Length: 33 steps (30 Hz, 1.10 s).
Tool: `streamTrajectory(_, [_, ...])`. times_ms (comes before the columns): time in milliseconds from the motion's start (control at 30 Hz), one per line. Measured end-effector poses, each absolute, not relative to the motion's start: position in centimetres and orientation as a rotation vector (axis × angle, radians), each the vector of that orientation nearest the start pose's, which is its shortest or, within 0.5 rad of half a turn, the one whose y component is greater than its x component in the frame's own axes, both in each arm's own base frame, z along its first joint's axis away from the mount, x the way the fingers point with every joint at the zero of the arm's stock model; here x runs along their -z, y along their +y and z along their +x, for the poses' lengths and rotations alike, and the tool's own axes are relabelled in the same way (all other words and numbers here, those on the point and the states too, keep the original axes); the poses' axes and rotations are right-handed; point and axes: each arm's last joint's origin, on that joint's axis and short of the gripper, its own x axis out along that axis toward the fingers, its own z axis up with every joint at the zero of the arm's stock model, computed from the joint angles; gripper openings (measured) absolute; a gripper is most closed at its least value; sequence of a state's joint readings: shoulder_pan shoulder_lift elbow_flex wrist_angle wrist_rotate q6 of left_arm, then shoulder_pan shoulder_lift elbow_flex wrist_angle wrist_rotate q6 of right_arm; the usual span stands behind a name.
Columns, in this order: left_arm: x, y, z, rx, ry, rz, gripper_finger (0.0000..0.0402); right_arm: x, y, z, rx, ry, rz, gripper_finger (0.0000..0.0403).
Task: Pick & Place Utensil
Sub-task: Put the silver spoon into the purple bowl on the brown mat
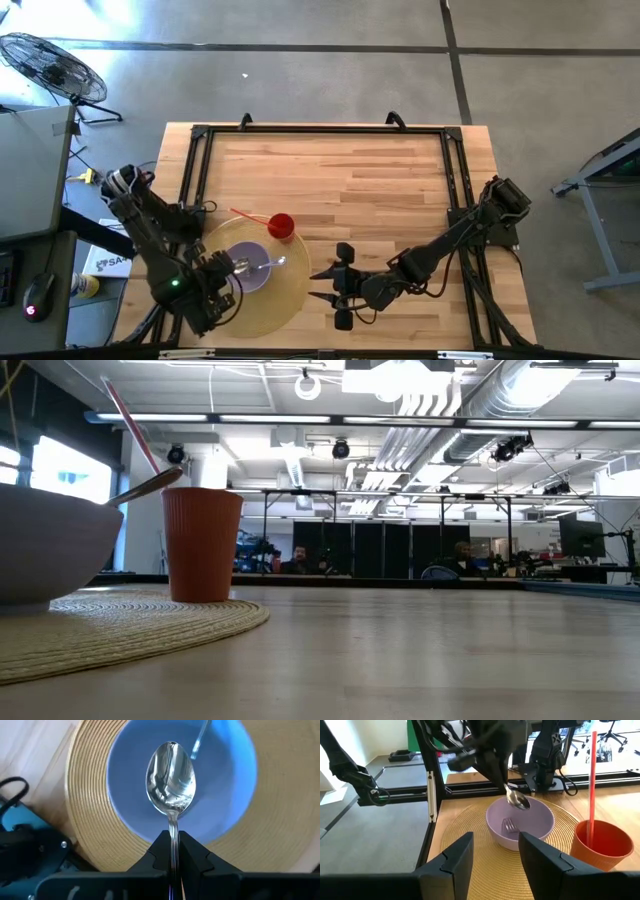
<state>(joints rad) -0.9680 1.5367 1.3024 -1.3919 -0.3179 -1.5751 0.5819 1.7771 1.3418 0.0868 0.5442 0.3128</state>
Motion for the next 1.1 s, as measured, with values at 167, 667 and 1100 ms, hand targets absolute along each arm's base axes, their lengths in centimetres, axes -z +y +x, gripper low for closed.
streamTrajectory(167, [-25.5, -19.7, 16.2, -0.586, 1.268, -0.337, 0.0011, -28.2, 21.1, 35.0, 0.014, 0.286, 0.114, 0.0151])
streamTrajectory(667, [-21.1, -17.6, 18.4, -0.497, 1.361, -0.347, 0.0011, -28.2, 21.0, 35.1, 0.000, 0.289, 0.109, 0.0151])
streamTrajectory(1100, [-20.8, -18.0, 18.9, -0.458, 1.297, -0.335, 0.0031, -28.3, 21.0, 35.1, -0.001, 0.287, 0.113, 0.0151])
